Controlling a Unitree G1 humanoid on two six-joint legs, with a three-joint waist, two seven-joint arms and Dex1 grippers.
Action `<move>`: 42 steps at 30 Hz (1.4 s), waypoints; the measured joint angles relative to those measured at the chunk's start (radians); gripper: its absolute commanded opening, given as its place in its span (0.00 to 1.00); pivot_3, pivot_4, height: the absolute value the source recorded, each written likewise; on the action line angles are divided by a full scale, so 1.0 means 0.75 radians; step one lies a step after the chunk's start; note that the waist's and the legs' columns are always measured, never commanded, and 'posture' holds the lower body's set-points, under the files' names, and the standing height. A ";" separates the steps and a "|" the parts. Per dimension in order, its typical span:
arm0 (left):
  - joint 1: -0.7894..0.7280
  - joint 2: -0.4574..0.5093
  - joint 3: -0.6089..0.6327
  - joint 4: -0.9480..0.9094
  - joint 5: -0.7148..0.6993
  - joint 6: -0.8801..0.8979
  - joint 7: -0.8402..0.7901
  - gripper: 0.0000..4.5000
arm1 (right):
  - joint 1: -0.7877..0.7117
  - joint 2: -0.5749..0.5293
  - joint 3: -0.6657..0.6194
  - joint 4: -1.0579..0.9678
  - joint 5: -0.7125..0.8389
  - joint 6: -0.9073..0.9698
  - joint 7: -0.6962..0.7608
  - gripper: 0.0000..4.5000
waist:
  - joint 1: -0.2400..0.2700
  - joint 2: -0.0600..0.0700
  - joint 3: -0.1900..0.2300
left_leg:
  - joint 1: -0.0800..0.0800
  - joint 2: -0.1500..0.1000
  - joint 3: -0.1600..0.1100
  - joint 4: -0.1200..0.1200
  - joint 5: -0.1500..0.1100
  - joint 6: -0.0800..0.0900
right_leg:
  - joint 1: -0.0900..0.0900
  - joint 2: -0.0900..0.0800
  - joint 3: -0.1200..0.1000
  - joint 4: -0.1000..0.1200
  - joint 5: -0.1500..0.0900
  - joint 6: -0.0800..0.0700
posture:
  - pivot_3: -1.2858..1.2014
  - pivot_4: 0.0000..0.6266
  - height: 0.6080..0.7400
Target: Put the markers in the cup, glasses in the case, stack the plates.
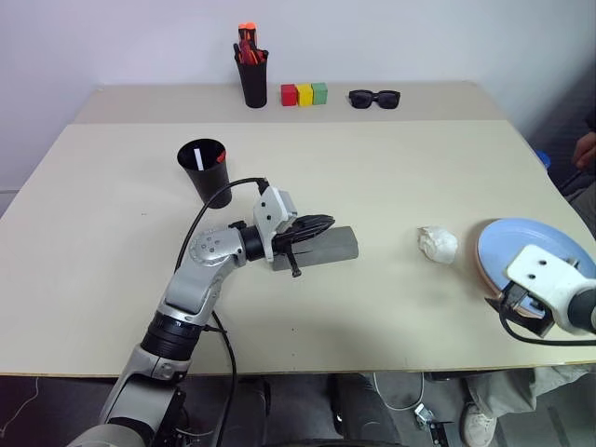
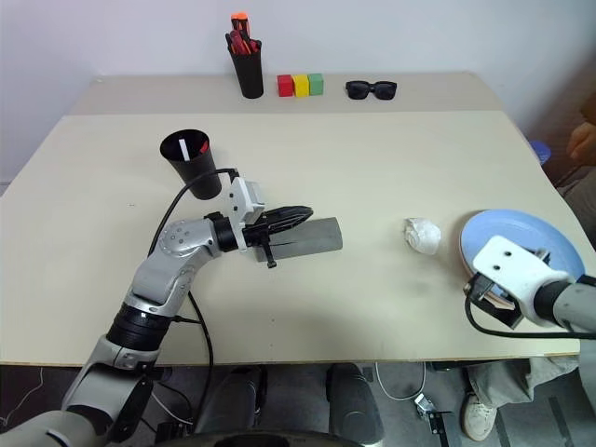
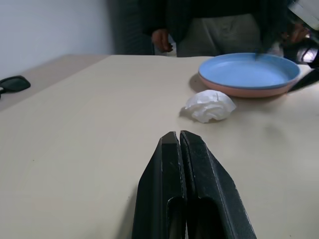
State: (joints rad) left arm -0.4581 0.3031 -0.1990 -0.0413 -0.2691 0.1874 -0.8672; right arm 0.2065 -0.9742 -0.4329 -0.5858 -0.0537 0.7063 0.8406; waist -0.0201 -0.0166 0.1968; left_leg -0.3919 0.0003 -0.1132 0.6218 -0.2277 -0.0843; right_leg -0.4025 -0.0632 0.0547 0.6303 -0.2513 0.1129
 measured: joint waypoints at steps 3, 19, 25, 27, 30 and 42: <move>0.056 0.025 0.005 0.001 0.005 -0.024 0.001 0.00 | -0.151 0.110 0.086 0.003 0.052 0.007 -0.065 0.98 | 0.004 -0.001 0.000 | 0.000 0.000 -0.001 -0.001 0.000 0.000 | 0.000 0.000 0.000 0.000 0.000 0.000 | 0.52 0.24 1.00; 0.148 0.042 0.040 -0.062 0.023 -0.012 0.112 0.00 | -0.319 0.345 0.386 0.305 -0.018 -0.058 -0.388 0.14 | 0.007 0.001 -0.001 | -0.001 -0.001 -0.002 0.000 0.000 0.000 | 0.000 0.000 0.000 0.000 0.000 0.000 | 0.52 0.24 1.00; 0.125 0.048 0.035 -0.048 0.026 -0.014 0.090 0.00 | -0.241 0.221 0.185 0.217 -0.011 -0.012 -0.366 0.05 | 0.013 0.001 0.000 | -0.001 -0.001 -0.002 0.000 0.000 0.000 | 0.000 0.000 0.000 0.000 0.000 0.000 | 0.52 0.24 1.00; 0.104 0.060 0.037 -0.028 0.030 -0.036 0.085 0.00 | -0.215 0.177 0.063 0.216 -0.007 0.043 -0.353 0.05 | 0.012 0.001 -0.001 | -0.001 -0.001 -0.001 0.000 0.000 0.001 | 0.000 -0.001 0.000 0.000 0.000 0.000 | 0.52 0.24 1.00; 0.088 0.063 0.037 0.003 0.045 -0.067 0.085 0.00 | -0.160 0.139 -0.030 0.229 -0.017 0.077 -0.352 0.26 | 0.009 0.000 -0.001 | 0.000 -0.001 -0.001 0.000 0.000 0.001 | 0.000 0.000 0.000 0.000 0.000 0.000 | 0.52 0.24 1.00; 0.229 0.167 0.235 -0.098 0.019 -0.050 0.192 0.00 | -0.269 0.210 0.005 0.269 0.070 -0.117 -0.359 0.70 | -0.021 0.001 0.000 | 0.000 0.000 -0.002 -0.001 0.000 0.001 | 0.000 0.000 0.000 0.000 0.000 0.000 | 0.52 0.24 1.00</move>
State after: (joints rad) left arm -0.2866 0.4280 -0.0224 -0.1149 -0.2548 0.1500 -0.7233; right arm 0.0048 -0.8167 -0.4295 -0.3841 -0.0009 0.6189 0.5717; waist -0.0361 -0.0160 0.1966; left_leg -0.3915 0.0004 -0.1144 0.6209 -0.2281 -0.0837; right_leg -0.4023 -0.0629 0.0548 0.6306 -0.2511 0.1125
